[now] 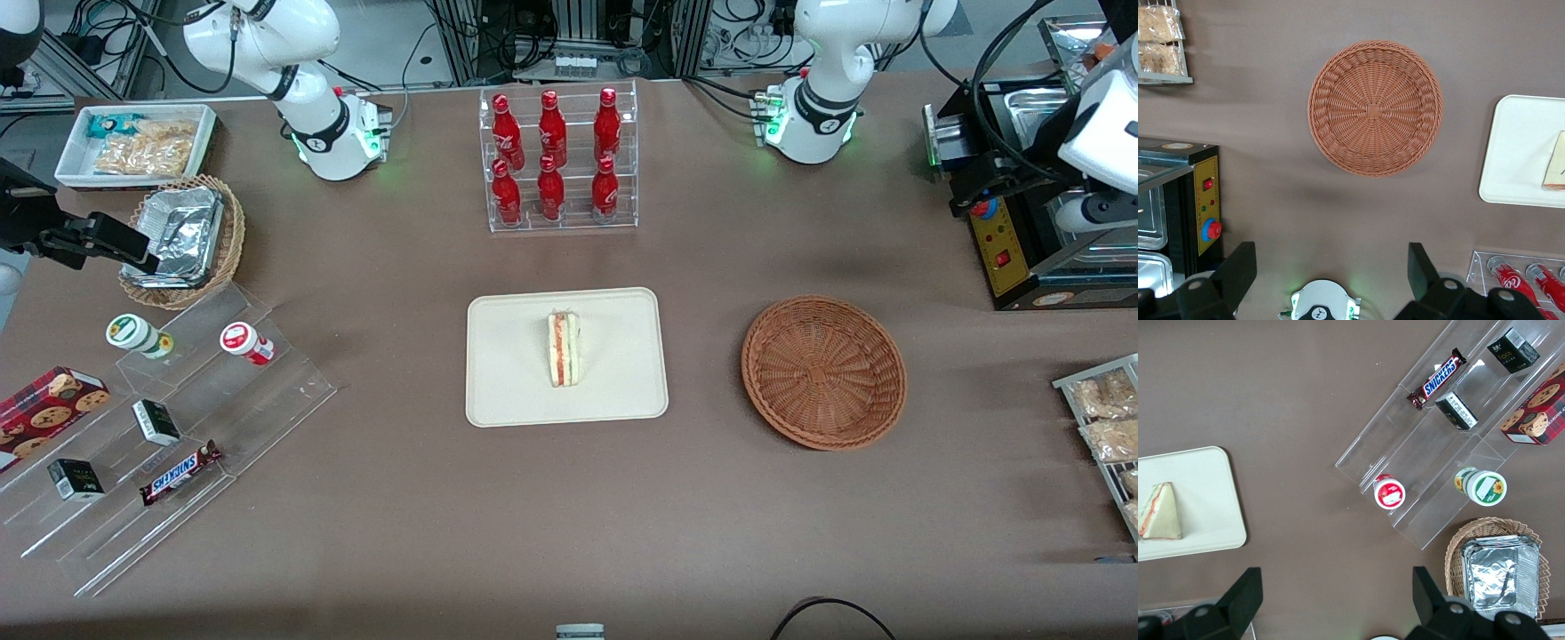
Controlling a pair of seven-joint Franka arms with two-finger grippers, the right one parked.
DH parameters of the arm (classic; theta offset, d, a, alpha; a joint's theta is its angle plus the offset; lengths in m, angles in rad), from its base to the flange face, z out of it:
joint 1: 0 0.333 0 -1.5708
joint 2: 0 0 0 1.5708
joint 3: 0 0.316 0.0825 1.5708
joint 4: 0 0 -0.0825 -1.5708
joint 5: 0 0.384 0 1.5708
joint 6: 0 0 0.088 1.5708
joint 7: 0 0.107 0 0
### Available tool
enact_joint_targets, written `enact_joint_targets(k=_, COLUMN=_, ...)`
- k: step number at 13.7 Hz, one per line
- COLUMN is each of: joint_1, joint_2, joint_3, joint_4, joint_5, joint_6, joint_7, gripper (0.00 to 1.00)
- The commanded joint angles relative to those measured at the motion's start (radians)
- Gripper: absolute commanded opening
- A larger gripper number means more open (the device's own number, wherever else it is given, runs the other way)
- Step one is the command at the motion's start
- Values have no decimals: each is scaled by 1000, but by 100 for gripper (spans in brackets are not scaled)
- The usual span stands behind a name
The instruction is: Place sandwich from basket to tray
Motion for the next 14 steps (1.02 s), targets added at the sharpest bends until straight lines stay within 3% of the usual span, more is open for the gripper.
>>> enact_joint_targets(k=1, joint_1=21, joint_2=-17, joint_3=-14, joint_4=-14, joint_5=-10, joint_6=25, joint_7=9, gripper=100)
enact_joint_targets(k=14, joint_1=36, joint_2=13, joint_3=27, joint_4=3, joint_5=-4, joint_6=31, joint_7=56, gripper=100)
